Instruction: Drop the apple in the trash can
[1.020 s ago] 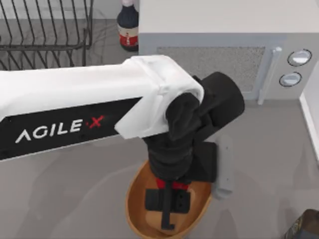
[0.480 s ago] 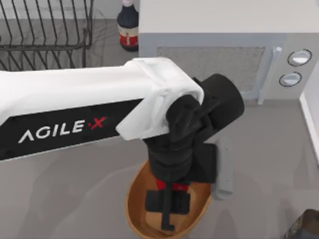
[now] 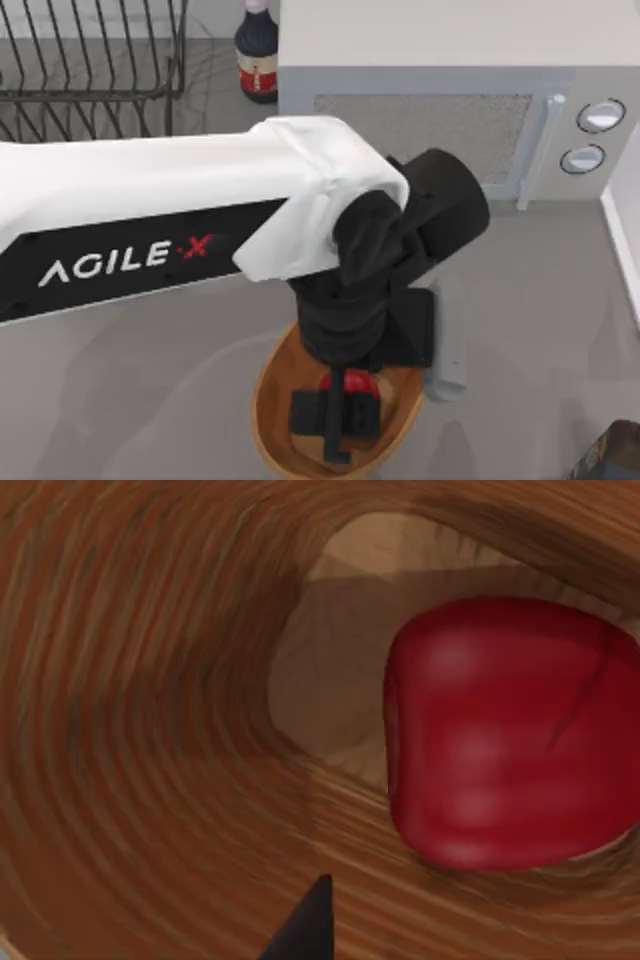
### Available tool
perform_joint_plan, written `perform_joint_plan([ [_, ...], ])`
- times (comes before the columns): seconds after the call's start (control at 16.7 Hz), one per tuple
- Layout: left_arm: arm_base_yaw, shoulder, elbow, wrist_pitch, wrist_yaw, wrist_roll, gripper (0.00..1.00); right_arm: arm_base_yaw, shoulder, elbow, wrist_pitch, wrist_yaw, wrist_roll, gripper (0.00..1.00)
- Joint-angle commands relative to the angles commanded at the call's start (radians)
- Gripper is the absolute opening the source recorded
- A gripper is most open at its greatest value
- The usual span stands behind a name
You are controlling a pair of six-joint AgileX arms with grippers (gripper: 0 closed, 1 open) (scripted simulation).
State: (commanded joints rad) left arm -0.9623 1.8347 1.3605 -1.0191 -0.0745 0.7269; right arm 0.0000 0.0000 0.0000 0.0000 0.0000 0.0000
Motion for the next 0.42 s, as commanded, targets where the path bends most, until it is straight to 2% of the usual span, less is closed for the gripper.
perform_joint_plan([
  [0.06, 0.0, 0.0, 0.0, 0.0, 0.0, 0.0, 0.98, 0.0, 0.0, 0.0, 0.0, 0.0, 0.0, 1.0],
  [0.12, 0.0, 0.0, 0.0, 0.0, 0.0, 0.0, 1.0, 0.0, 0.0, 0.0, 0.0, 0.0, 0.0, 1.0],
  [0.42, 0.0, 0.0, 0.0, 0.0, 0.0, 0.0, 1.0, 0.0, 0.0, 0.0, 0.0, 0.0, 0.0, 1.0],
])
